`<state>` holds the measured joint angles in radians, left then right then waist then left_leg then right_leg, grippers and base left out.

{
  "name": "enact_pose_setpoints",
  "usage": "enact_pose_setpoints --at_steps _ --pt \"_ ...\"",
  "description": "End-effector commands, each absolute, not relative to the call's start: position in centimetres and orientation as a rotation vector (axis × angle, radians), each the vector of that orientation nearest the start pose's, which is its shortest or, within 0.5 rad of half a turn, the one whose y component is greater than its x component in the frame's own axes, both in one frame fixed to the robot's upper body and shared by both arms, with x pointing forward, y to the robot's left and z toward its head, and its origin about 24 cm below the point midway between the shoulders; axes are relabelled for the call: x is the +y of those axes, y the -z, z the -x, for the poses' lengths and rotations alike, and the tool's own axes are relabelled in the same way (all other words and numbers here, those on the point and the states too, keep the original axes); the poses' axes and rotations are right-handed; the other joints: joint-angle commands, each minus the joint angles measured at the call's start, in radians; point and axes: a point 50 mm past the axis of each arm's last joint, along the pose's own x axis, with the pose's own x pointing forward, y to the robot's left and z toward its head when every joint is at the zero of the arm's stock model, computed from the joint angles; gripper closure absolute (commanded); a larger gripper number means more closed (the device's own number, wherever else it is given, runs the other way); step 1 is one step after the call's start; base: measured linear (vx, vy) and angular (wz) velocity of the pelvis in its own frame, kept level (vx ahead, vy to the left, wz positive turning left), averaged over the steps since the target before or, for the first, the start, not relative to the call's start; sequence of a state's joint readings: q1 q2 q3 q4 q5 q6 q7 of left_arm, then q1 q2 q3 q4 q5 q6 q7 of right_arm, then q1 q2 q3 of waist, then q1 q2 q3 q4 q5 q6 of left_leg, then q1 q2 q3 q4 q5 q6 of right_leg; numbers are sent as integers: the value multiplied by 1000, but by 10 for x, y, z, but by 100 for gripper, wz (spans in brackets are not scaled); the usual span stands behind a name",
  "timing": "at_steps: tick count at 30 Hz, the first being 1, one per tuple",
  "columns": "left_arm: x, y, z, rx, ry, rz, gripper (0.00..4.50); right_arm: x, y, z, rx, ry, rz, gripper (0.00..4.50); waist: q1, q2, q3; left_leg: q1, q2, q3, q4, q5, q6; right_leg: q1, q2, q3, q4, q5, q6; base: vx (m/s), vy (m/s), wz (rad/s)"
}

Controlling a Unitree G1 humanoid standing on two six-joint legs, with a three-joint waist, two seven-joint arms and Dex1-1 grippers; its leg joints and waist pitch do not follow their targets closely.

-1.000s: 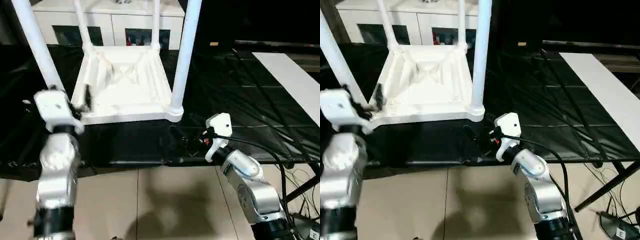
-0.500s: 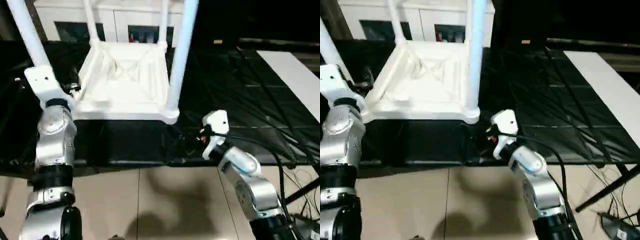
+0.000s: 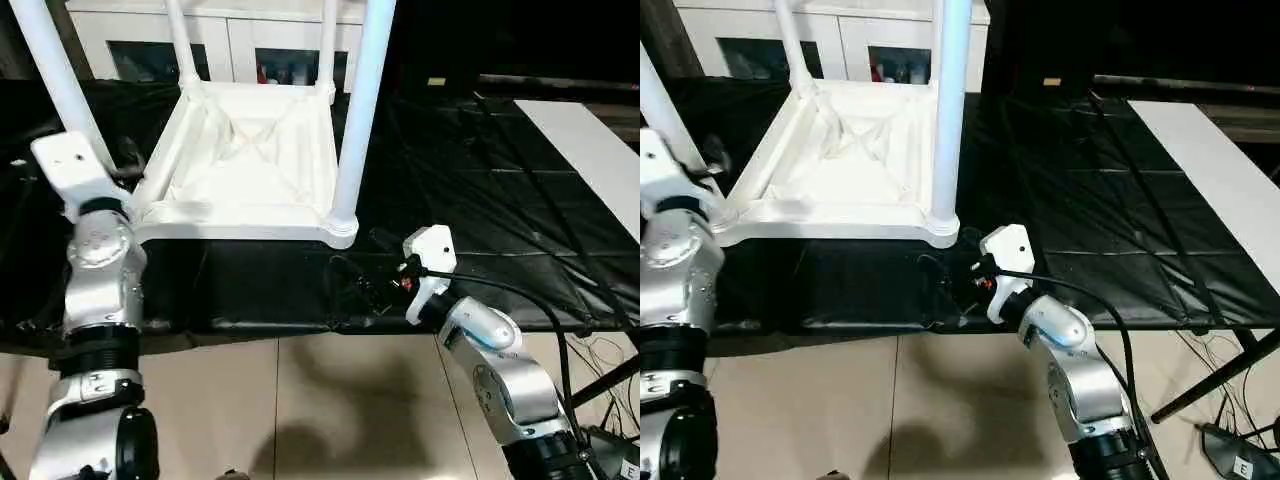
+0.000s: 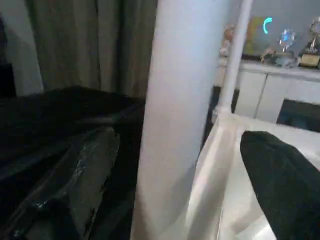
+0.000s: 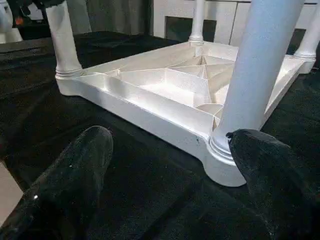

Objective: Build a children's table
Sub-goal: Flip table

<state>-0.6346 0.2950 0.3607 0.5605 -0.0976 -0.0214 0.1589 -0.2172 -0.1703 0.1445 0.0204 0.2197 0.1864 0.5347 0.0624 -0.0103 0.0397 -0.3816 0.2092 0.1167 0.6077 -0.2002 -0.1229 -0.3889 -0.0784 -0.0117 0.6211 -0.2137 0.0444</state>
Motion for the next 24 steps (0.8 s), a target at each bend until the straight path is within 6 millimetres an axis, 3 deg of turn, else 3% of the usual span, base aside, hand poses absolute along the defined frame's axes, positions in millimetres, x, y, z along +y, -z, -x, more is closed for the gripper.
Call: enact_pose_setpoints --at_steps 1,9,14,24 --pt "268 -128 -358 -130 -424 43 10 -107 -74 -279 26 -741 -4 36 1 24 -60 14 -14 24 -80 -124 -35 45 -17 9 -54 100 -192 0 0 0" --pt "275 -117 -363 -47 -429 120 10 -108 -75 -278 27 -743 0 36 0 25 -62 15 -14 24 -79 -106 -41 48 -19 7 -52 143 -202 0 0 0" --pt "274 -113 -366 -34 -379 193 50 -108 -75 -278 24 -742 -2 36 1 24 -63 15 -15 25 -78 -79 -36 52 -18 6 -50 182 -211 0 0 0" --pt "272 -111 -368 -35 -313 223 136 -106 -77 -276 7 -752 -12 36 5 24 -60 18 -10 26 -83 -118 -35 49 -22 7 -54 131 -210 0 0 0"
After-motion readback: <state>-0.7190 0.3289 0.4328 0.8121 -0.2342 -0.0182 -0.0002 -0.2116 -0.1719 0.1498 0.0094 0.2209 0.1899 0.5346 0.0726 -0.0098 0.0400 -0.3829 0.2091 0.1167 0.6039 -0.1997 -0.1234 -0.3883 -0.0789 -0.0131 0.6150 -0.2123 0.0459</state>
